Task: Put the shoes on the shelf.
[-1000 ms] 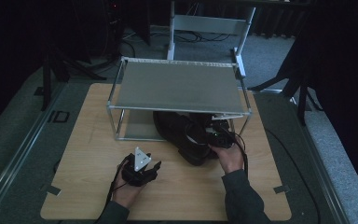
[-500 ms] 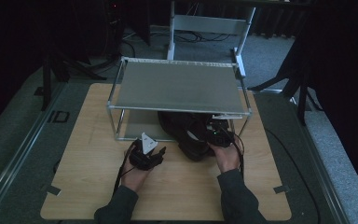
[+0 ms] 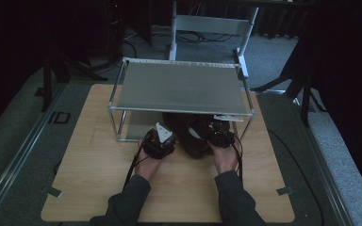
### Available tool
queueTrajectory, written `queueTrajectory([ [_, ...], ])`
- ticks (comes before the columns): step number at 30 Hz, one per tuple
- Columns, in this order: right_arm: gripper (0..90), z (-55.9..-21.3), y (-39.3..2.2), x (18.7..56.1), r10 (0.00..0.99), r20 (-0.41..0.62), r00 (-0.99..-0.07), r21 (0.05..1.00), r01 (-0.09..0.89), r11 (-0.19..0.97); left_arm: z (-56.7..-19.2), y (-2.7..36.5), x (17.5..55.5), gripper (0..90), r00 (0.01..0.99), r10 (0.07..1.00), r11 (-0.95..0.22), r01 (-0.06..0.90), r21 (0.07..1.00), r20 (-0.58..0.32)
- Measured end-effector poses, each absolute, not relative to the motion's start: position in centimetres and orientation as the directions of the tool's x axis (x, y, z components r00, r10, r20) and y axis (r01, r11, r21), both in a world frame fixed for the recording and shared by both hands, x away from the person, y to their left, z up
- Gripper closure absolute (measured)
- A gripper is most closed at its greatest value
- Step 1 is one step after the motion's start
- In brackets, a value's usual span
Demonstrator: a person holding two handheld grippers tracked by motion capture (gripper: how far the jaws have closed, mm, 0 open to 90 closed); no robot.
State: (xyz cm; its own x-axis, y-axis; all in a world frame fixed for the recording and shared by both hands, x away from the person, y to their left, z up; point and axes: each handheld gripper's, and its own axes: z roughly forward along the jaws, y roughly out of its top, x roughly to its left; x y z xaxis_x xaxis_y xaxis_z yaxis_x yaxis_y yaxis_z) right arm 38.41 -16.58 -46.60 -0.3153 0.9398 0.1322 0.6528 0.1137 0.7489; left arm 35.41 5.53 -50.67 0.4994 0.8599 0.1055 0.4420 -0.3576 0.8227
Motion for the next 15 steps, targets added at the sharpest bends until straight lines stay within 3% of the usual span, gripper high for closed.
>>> queueTrajectory([
  [15, 80.0, -47.05, -16.19, 38.94, 0.954, 0.118, -0.276, 0.765, 0.638, 0.090, -50.80, 5.17, 36.26, 59.5, 0.497, 0.863, -0.344, 0.441, 0.829, 0.093],
])
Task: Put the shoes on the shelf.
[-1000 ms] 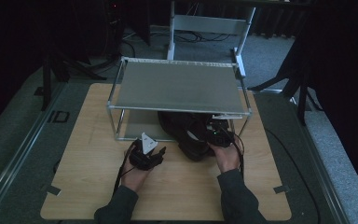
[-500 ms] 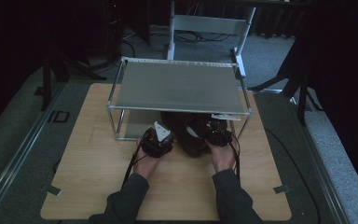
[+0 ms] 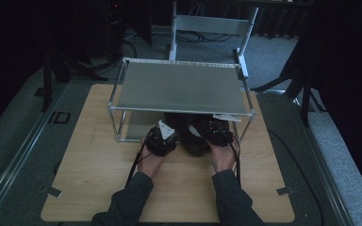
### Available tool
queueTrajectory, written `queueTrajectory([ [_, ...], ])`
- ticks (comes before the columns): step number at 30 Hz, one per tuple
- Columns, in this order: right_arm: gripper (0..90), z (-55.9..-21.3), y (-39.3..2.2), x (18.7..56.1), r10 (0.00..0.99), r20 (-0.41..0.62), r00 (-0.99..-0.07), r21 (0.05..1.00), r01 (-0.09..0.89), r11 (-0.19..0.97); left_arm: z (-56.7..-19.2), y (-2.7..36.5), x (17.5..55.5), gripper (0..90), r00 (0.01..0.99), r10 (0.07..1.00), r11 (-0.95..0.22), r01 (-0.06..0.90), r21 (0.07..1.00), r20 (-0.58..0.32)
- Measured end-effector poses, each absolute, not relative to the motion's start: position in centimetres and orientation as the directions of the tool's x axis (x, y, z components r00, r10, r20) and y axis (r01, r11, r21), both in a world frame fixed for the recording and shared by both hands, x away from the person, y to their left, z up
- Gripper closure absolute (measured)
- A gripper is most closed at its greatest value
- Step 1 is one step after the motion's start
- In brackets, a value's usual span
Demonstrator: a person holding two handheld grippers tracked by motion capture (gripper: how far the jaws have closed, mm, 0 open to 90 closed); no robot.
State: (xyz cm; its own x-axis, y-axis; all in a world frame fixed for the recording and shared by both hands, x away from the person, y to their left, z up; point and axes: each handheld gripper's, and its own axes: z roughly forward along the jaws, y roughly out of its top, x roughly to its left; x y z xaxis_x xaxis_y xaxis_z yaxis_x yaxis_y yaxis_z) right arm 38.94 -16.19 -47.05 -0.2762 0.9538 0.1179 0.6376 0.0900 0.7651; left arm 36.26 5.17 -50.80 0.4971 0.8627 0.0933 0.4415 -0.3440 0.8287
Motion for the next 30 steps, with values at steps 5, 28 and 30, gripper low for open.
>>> queueTrajectory([
  [5, 80.0, -47.2, -16.0, 39.1, 0.958, 0.111, -0.265, 0.775, 0.626, 0.083, -50.8, 5.2, 36.3, 60.9, 0.493, 0.865, -0.341, 0.441, 0.830, 0.094],
  [28, 79.9, -48.1, -15.2, 39.9, 0.966, 0.114, -0.234, 0.827, 0.562, 0.039, -51.4, 3.6, 38.0, 70.5, 0.384, 0.911, -0.305, 0.386, 0.871, 0.149],
  [30, 79.9, -48.3, -15.2, 39.9, 0.966, 0.108, -0.236, 0.827, 0.560, 0.044, -51.4, 3.5, 38.2, 71.0, 0.378, 0.913, -0.306, 0.386, 0.870, 0.153],
])
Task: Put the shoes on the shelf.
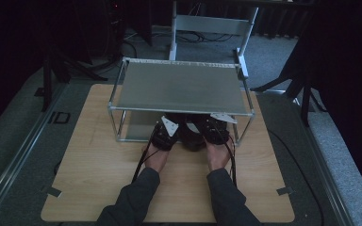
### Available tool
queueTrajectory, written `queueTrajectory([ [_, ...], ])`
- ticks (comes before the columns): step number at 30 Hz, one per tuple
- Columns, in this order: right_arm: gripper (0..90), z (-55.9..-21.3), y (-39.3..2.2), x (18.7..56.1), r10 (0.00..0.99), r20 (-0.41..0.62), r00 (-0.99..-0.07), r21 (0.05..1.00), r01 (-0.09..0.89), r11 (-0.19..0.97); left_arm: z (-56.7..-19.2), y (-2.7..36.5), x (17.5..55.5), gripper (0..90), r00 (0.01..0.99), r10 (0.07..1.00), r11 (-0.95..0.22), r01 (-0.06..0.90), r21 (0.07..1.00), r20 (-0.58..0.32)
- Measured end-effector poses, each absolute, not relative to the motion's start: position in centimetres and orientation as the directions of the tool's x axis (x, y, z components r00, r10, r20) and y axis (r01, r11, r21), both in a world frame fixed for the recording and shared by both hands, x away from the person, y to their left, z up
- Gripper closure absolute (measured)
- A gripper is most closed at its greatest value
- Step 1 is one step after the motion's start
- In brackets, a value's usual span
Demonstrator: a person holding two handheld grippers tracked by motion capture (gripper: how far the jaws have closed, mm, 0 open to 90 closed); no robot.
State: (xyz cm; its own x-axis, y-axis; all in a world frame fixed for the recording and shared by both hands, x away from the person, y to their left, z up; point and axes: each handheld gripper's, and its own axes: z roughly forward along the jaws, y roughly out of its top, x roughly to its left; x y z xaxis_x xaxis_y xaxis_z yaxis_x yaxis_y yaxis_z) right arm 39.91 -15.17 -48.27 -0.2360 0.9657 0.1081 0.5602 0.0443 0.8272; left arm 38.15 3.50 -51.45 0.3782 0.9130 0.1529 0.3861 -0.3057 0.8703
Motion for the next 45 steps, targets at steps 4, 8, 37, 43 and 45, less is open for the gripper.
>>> queueTrajectory([
  [4, 79.9, -48.5, -15.1, 40.0, 0.965, 0.113, -0.236, 0.829, 0.558, 0.040, -51.7, 3.6, 38.7, 72.7, 0.351, 0.928, -0.274, 0.409, 0.871, 0.127],
  [8, 79.8, -48.7, -15.0, 40.0, 0.965, 0.122, -0.231, 0.833, 0.553, 0.026, -51.9, 3.6, 39.0, 72.6, 0.351, 0.928, -0.275, 0.418, 0.866, 0.125],
  [37, 80.0, -50.0, -14.4, 40.6, 0.970, 0.113, -0.215, 0.888, 0.460, -0.001, -52.9, 1.1, 41.3, 90.0, 0.322, 0.942, -0.234, 0.432, 0.871, 0.094],
  [43, 80.0, -50.6, -14.1, 40.6, 0.977, 0.093, -0.191, 0.907, 0.421, -0.004, -53.3, 0.7, 42.0, 90.0, 0.297, 0.953, -0.193, 0.443, 0.876, 0.060],
  [45, 80.0, -50.6, -14.0, 40.7, 0.978, 0.089, -0.190, 0.909, 0.417, -0.002, -53.4, 0.7, 42.2, 90.0, 0.295, 0.954, -0.191, 0.443, 0.876, 0.059],
])
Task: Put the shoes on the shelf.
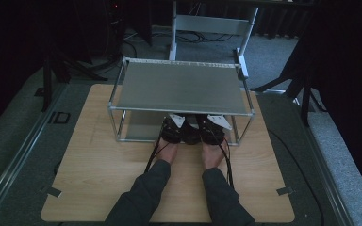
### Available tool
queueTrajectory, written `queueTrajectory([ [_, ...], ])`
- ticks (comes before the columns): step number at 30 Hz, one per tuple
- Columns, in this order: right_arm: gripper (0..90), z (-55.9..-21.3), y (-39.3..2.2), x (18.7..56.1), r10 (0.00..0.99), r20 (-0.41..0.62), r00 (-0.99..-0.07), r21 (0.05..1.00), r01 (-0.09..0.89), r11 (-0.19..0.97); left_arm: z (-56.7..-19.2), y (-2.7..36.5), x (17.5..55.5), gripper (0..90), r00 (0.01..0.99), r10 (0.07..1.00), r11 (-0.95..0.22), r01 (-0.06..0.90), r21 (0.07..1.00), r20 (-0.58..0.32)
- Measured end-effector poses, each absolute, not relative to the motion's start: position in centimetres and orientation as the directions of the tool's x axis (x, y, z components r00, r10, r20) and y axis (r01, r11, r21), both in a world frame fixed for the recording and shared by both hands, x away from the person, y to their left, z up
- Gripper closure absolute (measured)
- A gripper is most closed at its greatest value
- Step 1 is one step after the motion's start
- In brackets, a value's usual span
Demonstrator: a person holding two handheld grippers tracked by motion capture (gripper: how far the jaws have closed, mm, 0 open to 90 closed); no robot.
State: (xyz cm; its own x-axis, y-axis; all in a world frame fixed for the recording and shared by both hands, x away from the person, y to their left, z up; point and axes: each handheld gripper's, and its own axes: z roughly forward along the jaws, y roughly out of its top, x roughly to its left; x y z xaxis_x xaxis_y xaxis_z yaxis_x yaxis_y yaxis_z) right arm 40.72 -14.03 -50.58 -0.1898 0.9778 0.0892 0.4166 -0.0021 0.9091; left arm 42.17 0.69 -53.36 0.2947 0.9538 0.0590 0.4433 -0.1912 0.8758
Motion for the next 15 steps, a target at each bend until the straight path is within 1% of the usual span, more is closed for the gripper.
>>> queueTrajectory([
  [3, 80.0, -50.59, -14.01, 40.77, 0.978, 0.092, -0.190, 0.910, 0.415, -0.005, -53.38, 0.68, 42.27, 90.0, 0.293, 0.955, -0.186, 0.443, 0.877, 0.055],
  [6, 79.9, -50.62, -13.78, 40.90, 0.977, 0.101, -0.186, 0.912, 0.409, -0.017, -53.46, 0.45, 42.61, 90.0, 0.267, 0.962, -0.169, 0.443, 0.880, 0.051],
  [15, 79.9, -50.45, -13.60, 40.96, 0.979, 0.105, -0.176, 0.904, 0.426, -0.020, -53.64, 0.47, 42.59, 90.0, 0.268, 0.962, -0.174, 0.445, 0.879, 0.054],
])
